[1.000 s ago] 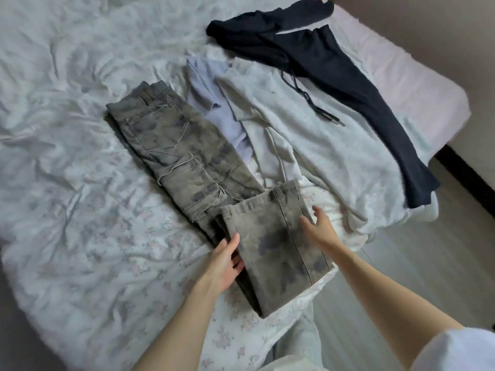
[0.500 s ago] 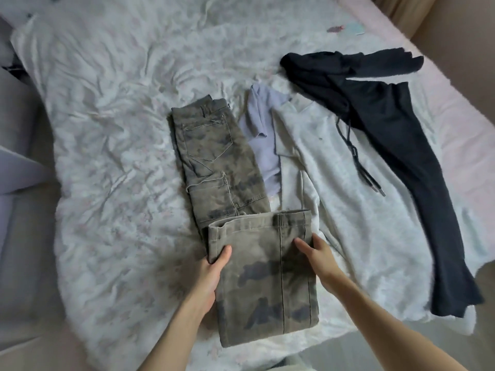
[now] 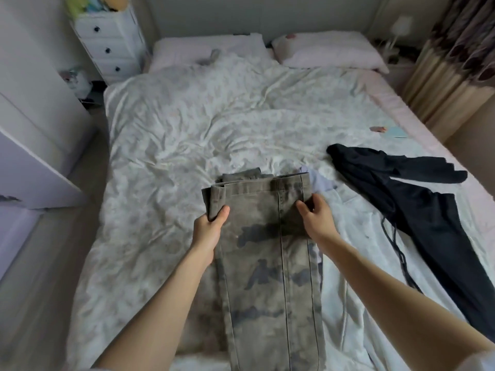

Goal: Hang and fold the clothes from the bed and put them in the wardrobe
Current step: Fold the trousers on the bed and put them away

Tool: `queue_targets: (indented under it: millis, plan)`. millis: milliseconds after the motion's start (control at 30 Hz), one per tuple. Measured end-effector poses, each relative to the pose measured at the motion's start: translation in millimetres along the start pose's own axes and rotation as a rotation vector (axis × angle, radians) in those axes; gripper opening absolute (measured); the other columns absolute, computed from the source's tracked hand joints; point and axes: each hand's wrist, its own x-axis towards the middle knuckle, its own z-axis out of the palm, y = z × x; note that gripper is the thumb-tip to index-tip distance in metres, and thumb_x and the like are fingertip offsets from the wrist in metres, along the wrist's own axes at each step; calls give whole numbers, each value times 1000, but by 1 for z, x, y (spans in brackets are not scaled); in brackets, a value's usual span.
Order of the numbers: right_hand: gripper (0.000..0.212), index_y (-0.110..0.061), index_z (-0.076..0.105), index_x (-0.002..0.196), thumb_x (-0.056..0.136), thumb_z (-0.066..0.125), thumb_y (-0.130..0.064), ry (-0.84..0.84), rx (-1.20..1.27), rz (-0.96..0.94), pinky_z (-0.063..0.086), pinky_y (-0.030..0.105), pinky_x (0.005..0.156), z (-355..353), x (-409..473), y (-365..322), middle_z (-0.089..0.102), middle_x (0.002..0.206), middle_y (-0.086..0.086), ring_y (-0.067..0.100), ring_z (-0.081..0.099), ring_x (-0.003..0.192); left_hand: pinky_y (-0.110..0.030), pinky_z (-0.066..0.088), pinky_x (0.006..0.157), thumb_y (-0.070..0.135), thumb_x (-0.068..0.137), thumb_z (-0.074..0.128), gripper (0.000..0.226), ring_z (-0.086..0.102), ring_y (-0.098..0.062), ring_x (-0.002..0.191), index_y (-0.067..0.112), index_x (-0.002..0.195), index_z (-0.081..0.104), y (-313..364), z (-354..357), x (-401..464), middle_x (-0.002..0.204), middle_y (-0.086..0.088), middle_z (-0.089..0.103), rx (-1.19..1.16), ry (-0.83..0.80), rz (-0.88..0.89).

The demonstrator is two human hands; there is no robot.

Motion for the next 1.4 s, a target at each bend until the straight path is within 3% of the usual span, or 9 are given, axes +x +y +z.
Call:
queue_targets:
  millis: [300, 500, 633, 733, 833, 900, 1067, 1200, 1400]
  plan:
    - [16, 0, 52, 99, 95, 51, -15, 15, -109, 69, 37, 27, 60, 59, 133, 8, 54, 85, 9, 21, 49, 76, -37, 50, 85, 30, 87, 66, 15, 63, -24, 93, 15, 91, 66, 12, 22, 150, 90, -4, 67, 120, 44, 17]
    - [13, -11, 47, 83, 95, 52, -15, -13, -188, 78, 34, 10, 48, 88, 195, 44, 48, 71, -6, 16, 50, 69, -25, 38, 55, 31, 89, 63, 23, 52, -17, 68, 8, 88, 61, -13, 48, 217, 72, -1, 55, 215, 155, -12]
    - [44, -13, 38, 136, 95, 50, -21, -37, -488, 86, 40, 34, 95, 97, 210, 73, 49, 123, 4, 26, 45, 121, -39, 43, 86, 32, 91, 59, 45, 52, -32, 114, 9, 127, 49, -38, 58, 242, 120, -14, 54, 572, 199, 96]
    - [56, -20, 23, 148, 94, 37, -27, -77, -916, -263, 20, 50, 113, 100, 198, 92, 32, 145, 11, 28, 26, 137, -52, 29, 105, 30, 96, 48, 58, 30, -34, 137, 9, 146, 29, -62, 52, 230, 149, -16, 31, 1072, 294, 445]
    - [57, -19, 34, 145, 91, 24, -35, -308, -1084, -593, 17, 58, 112, 109, 179, 115, 34, 149, 14, 31, 27, 140, -55, 30, 107, 37, 94, 34, 53, 34, -34, 137, 13, 141, 42, -100, 48, 218, 148, -14, 38, 1369, -56, 822]
    - [65, -25, 25, 148, 89, 8, -46, -475, -1197, -533, 5, 55, 114, 111, 172, 131, 18, 157, 10, 27, 11, 145, -54, 22, 111, 47, 95, 22, 57, 23, -32, 142, 23, 145, 35, -118, 44, 214, 155, -9, 26, 1504, -272, 655]
    - [60, -26, -3, 151, 94, 0, -47, -560, -1325, -301, -17, 48, 111, 107, 135, 143, -8, 159, 6, 21, -13, 145, -54, -7, 115, 52, 98, 15, 60, -20, -24, 144, 30, 151, -4, -126, 43, 178, 158, 0, -17, 1602, -326, 297]
    - [60, -19, 39, 143, 92, 19, -44, -476, -1125, -387, 7, 50, 115, 93, 63, 155, 34, 149, 15, 30, 30, 140, -60, 12, 112, 47, 98, 23, 57, 14, -30, 145, 20, 148, 29, -145, 39, 101, 157, -10, 18, 1548, -304, 481]
    - [52, -25, 37, 144, 95, 31, -39, -505, -1125, -391, 21, 49, 111, 61, -40, 203, 32, 151, 12, 26, 32, 139, -60, 29, 107, 44, 94, 28, 57, 18, -30, 143, 21, 146, 31, -205, 16, 30, 155, -8, 23, 1494, -293, 414]
